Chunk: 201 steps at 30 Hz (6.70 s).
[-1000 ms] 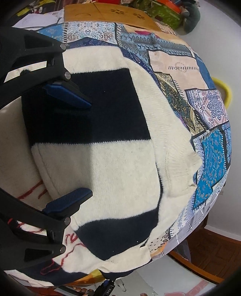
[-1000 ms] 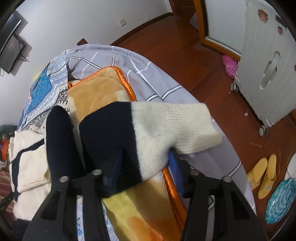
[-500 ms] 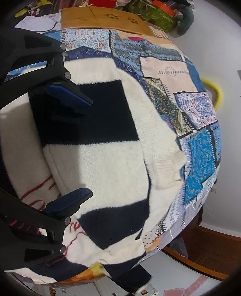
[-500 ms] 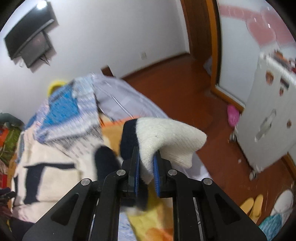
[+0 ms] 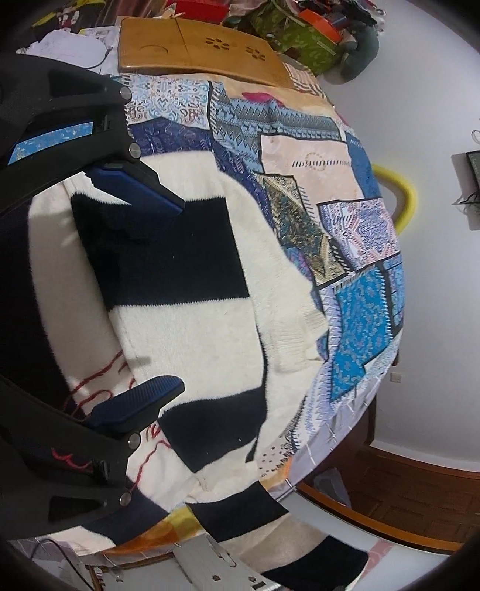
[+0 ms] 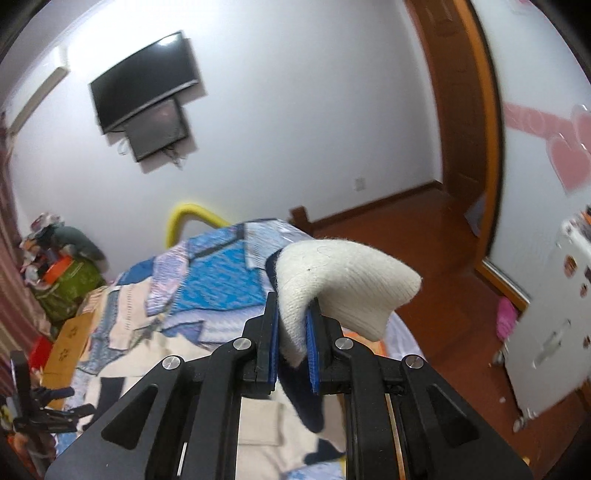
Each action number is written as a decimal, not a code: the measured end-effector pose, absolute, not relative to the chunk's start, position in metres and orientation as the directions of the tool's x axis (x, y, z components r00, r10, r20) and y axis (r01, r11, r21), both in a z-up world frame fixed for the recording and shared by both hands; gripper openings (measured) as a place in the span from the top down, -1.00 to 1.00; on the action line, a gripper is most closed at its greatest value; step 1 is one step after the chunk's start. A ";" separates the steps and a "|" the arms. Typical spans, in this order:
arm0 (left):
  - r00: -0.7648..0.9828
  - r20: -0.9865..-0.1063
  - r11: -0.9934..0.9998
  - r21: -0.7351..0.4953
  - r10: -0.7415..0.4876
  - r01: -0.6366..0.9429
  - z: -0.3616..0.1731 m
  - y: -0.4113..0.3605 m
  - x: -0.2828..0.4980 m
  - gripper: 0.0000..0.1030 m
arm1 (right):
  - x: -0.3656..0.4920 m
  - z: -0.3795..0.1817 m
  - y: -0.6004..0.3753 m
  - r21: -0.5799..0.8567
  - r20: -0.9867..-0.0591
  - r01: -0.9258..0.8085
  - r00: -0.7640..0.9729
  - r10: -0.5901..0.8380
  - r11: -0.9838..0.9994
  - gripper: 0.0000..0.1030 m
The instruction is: Fold small clothes
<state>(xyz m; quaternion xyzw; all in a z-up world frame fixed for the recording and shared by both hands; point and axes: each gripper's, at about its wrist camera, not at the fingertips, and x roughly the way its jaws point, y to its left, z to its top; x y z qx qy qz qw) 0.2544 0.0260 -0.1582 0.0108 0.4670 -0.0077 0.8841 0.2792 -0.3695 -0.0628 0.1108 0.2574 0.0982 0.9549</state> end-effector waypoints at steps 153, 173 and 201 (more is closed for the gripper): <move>0.476 -0.879 0.956 -0.154 -0.017 -0.250 -0.218 0.176 0.274 -0.45 | 0.347 -0.238 -0.273 0.209 -0.845 -0.230 0.447 0.294 0.950 -0.39; 0.473 -0.865 0.926 -0.302 -0.168 -0.224 -0.245 0.163 0.292 0.28 | 0.376 -0.287 -0.287 0.385 -0.839 -0.160 0.351 0.417 0.909 0.01; 0.485 -0.871 0.956 -0.079 0.072 -0.284 -0.229 0.213 0.283 0.15 | 0.381 -0.241 -0.218 0.207 -0.851 -0.290 0.417 0.318 0.934 0.14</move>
